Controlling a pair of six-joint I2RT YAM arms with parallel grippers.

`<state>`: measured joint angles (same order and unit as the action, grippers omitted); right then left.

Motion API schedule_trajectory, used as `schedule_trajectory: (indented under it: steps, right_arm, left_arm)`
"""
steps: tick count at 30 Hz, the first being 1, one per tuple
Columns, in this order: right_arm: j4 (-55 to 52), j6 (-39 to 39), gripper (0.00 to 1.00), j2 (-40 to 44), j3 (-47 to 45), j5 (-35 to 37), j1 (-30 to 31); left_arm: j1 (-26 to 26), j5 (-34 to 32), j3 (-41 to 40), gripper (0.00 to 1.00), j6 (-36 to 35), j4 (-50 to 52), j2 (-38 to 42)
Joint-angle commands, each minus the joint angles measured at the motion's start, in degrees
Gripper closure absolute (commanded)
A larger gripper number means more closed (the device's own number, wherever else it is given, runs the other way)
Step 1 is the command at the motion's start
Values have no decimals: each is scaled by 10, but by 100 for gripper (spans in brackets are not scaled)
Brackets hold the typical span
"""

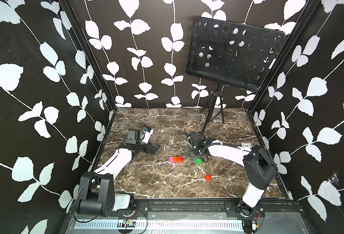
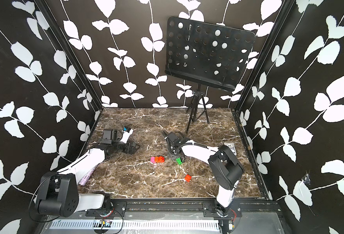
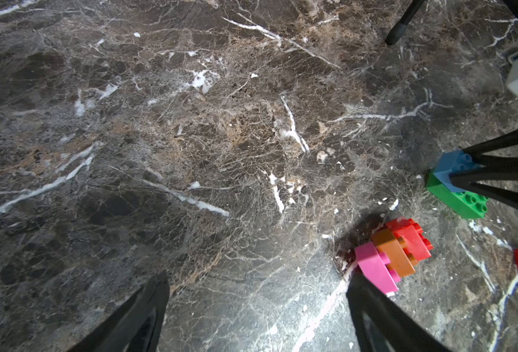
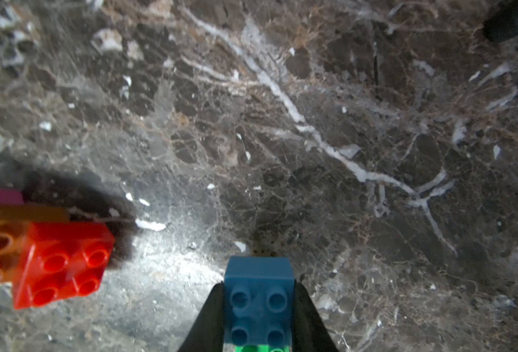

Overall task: Assemble the letter y with lego
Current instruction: Assemble the lego brick with the lego brick.

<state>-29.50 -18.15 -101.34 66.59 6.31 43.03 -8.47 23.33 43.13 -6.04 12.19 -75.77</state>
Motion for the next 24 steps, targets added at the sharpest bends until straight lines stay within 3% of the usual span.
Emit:
schedule_trajectory:
  steps: [1, 13, 15, 19, 24]
  right_arm:
    - [-85, 72, 93, 15, 8, -33, -13]
    - [-104, 343, 90, 52, 45, -147, -36]
    - [-110, 340, 90, 40, 58, -127, -38]
    - [-162, 262, 90, 5, 102, -100, -47]
    - [-129, 173, 90, 7, 53, -94, -47]
  left_arm:
    - [5, 3, 1, 7, -5, 6, 19]
    - [6, 5, -2, 7, -5, 3, 20]
    - [5, 4, -2, 7, -6, 4, 21]
    - [6, 3, -1, 7, -6, 4, 21]
    - [7, 8, -3, 7, -2, 0, 16]
